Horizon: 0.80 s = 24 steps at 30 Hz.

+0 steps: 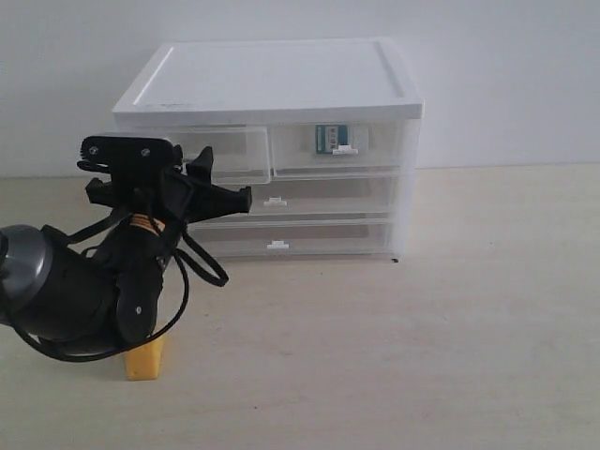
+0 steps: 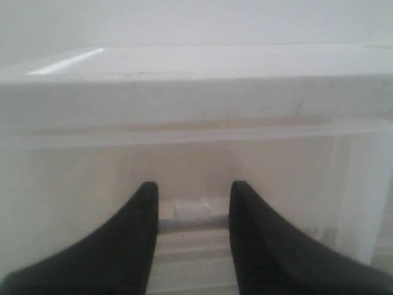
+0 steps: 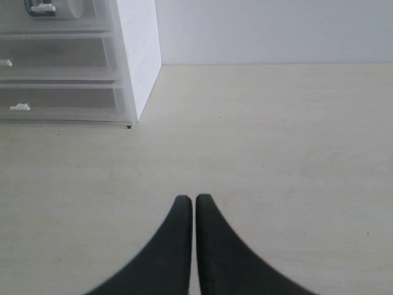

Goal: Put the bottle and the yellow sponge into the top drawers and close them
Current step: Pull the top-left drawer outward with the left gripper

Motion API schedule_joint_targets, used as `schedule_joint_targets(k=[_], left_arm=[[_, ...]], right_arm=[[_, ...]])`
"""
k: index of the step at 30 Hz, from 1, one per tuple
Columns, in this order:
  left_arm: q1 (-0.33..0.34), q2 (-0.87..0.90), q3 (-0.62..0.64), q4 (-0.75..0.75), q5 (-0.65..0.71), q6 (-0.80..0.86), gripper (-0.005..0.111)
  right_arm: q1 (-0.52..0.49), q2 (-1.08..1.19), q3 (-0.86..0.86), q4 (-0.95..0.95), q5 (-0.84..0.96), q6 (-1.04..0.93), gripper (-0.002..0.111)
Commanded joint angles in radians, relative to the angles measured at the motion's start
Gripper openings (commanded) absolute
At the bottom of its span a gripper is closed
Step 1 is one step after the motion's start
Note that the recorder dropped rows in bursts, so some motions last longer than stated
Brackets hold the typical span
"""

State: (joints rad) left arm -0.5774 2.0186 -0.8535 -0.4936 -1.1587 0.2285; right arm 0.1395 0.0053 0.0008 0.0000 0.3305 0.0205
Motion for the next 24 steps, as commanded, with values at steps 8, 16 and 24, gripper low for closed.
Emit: schedule_joint_targets(k=[8, 16, 24], left_arm=[[-0.074, -0.08, 0.103, -0.05, -0.026, -0.011, 0.004], [-0.131, -0.152, 0.164, -0.127, -0.017, 0.042, 0.004], [-0.186, -0.152, 0.212, -0.181, -0.041, 0.042, 0.004]], right_arm=[[-0.001, -0.005, -0.001, -0.007, -0.009, 0.001, 0.0], [-0.001, -0.005, -0.001, -0.007, -0.009, 0.001, 0.0], [-0.001, -0.005, -0.001, -0.007, -0.009, 0.001, 0.0]])
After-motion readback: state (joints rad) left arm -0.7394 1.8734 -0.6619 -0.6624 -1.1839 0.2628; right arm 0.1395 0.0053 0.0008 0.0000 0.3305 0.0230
